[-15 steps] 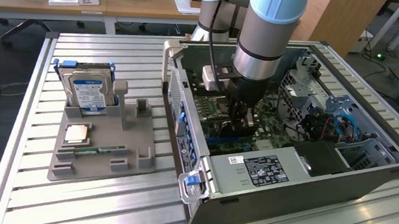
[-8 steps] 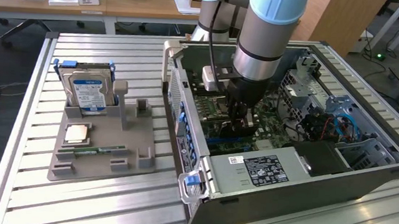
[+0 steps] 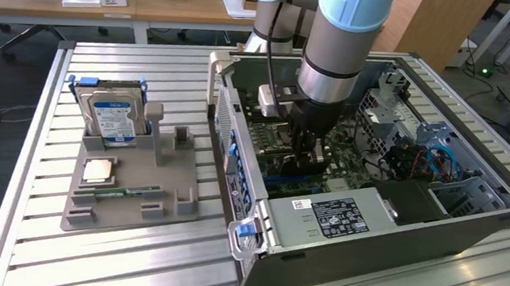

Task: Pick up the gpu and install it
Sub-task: 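Insert the gpu into the slot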

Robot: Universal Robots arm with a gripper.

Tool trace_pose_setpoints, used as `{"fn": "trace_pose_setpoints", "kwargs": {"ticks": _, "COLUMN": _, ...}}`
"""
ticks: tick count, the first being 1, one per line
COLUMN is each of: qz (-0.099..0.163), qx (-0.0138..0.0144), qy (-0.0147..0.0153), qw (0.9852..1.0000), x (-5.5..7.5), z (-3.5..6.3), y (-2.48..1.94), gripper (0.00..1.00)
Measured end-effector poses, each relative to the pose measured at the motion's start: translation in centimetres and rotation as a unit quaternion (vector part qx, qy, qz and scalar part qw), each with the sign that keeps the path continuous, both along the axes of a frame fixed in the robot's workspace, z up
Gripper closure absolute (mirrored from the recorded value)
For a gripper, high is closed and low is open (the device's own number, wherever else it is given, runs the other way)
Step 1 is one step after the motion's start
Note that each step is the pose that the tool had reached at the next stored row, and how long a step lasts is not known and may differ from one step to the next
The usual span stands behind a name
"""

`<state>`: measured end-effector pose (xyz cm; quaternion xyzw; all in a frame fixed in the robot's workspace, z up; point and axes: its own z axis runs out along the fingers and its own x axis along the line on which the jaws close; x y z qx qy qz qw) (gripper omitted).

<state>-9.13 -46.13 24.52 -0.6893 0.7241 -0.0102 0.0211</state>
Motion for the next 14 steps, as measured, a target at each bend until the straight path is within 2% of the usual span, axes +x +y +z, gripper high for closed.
{"fn": "trace_pose_setpoints", "kwargs": {"ticks": 14, "qz": 0.0, "qx": 0.0002, "qy": -0.0001, "qw": 1.0, "x": -0.01, "z": 0.0, "y": 0.01, "gripper": 0.73}}
